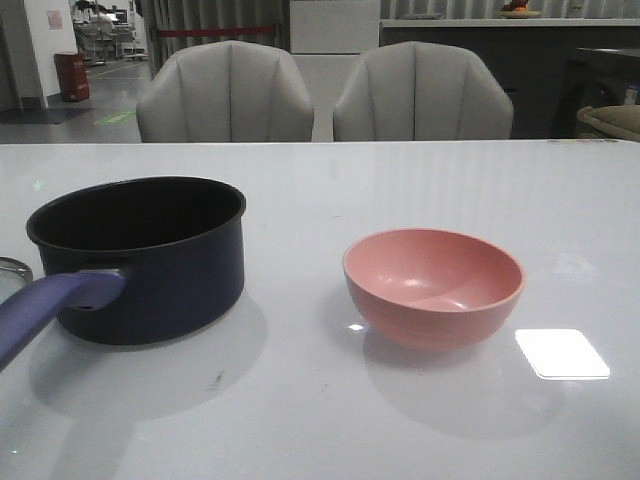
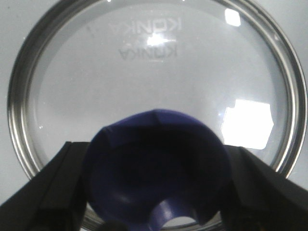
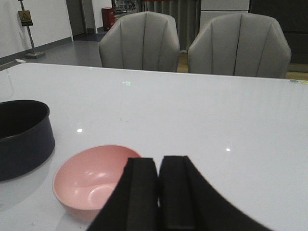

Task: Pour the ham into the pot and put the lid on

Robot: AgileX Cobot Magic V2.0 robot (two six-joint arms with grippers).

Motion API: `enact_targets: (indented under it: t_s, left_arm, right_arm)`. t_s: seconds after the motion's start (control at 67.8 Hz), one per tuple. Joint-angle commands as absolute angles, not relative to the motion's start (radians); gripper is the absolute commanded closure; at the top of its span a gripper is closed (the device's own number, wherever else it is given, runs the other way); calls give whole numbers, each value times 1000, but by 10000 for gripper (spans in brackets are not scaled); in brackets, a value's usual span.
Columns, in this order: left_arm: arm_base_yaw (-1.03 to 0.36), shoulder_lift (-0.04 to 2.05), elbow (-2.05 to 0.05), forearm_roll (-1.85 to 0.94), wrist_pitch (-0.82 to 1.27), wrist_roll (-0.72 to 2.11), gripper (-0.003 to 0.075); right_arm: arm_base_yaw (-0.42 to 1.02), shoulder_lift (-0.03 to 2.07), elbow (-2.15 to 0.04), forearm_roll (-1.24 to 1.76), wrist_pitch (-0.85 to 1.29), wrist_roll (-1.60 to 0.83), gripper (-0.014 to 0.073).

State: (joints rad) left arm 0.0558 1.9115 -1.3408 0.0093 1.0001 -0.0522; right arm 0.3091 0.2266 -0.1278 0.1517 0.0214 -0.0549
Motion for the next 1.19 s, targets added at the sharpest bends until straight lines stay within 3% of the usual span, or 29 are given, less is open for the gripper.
enact_targets:
  t_s: [0.0, 0.398, 0.9, 1.18]
  left_arm:
    - [56, 1854, -1400, 0, 1024, -52, 403]
    - [33, 1709, -1573, -10, 1031, -11, 403]
    - [-288, 1741, -1672, -14, 1106, -10, 398]
    - [-367, 1807, -1680, -18, 1107, -10, 397]
  right_arm:
    - [307, 234, -157, 140, -56, -66, 448]
    - [307, 234, -157, 140, -56, -66, 448]
    - [307, 234, -157, 140, -56, -66, 448]
    - [307, 234, -157, 140, -56, -66, 448]
